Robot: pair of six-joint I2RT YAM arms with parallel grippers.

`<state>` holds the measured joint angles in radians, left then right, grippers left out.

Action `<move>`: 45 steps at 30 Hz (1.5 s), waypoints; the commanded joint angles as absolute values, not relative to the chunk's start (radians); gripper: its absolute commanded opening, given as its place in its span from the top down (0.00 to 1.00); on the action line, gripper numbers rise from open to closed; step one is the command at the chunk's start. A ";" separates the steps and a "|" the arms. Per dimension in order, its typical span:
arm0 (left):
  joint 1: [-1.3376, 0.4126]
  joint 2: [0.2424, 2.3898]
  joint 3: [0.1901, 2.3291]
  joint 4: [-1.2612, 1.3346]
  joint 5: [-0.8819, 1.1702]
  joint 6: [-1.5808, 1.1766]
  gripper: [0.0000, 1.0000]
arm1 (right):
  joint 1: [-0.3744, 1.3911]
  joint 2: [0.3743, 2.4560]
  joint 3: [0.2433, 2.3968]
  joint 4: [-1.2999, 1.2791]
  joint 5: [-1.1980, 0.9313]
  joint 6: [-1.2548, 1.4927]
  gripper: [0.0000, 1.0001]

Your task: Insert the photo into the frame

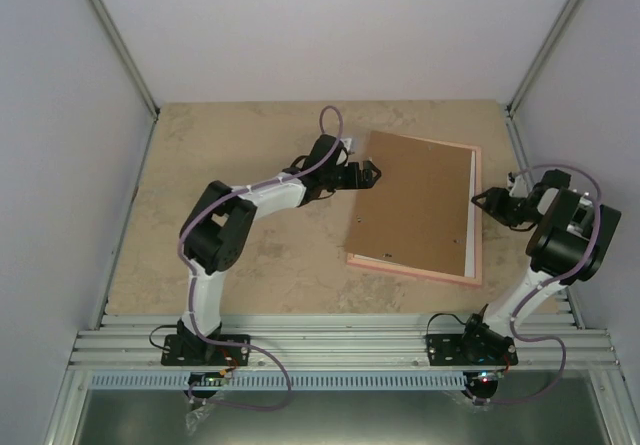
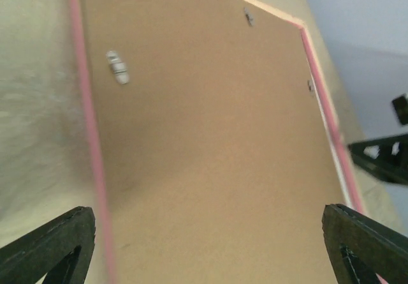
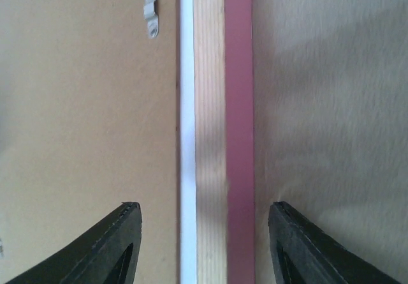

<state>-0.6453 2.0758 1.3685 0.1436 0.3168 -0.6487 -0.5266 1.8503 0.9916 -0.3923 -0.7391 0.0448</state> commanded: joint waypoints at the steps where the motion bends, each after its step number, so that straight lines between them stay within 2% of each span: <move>1: -0.609 1.967 1.338 -0.105 0.215 -0.415 0.01 | -0.515 1.917 1.058 -0.472 -0.719 -0.056 0.43; 6: -0.475 1.883 1.224 -0.116 0.263 -0.361 0.03 | -0.425 1.926 1.041 -0.427 -0.785 -0.006 0.44; 12: -0.290 1.852 1.200 -0.261 0.336 -0.269 0.09 | -0.287 1.936 1.012 -0.310 -0.871 0.159 0.44; 15: -0.195 1.834 1.190 -0.345 0.309 -0.227 0.15 | -0.188 1.950 1.026 -0.225 -0.923 0.273 0.42; 19: -0.119 1.781 1.179 -0.440 0.144 -0.143 0.24 | -0.119 1.934 1.051 -0.172 -0.950 0.341 0.36; 26: -0.144 1.786 1.160 -0.463 0.025 -0.079 0.29 | -0.126 1.864 1.034 -0.291 -0.847 0.206 0.36; 30: -0.213 1.842 1.212 -0.460 -0.021 -0.072 0.29 | -0.123 1.869 0.992 -0.298 -0.822 0.203 0.42; 38: -0.401 1.969 1.331 -0.517 0.000 -0.063 0.31 | -0.070 1.933 0.988 -0.253 -0.856 0.240 0.49; 45: -0.481 1.907 1.320 -0.535 -0.109 -0.006 0.28 | -0.044 1.949 1.014 -0.258 -0.889 0.240 0.50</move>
<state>-0.4259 1.9537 1.3148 -0.5217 -0.1207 -0.0490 -0.0864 1.9156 1.0065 -0.2501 -0.8330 0.2337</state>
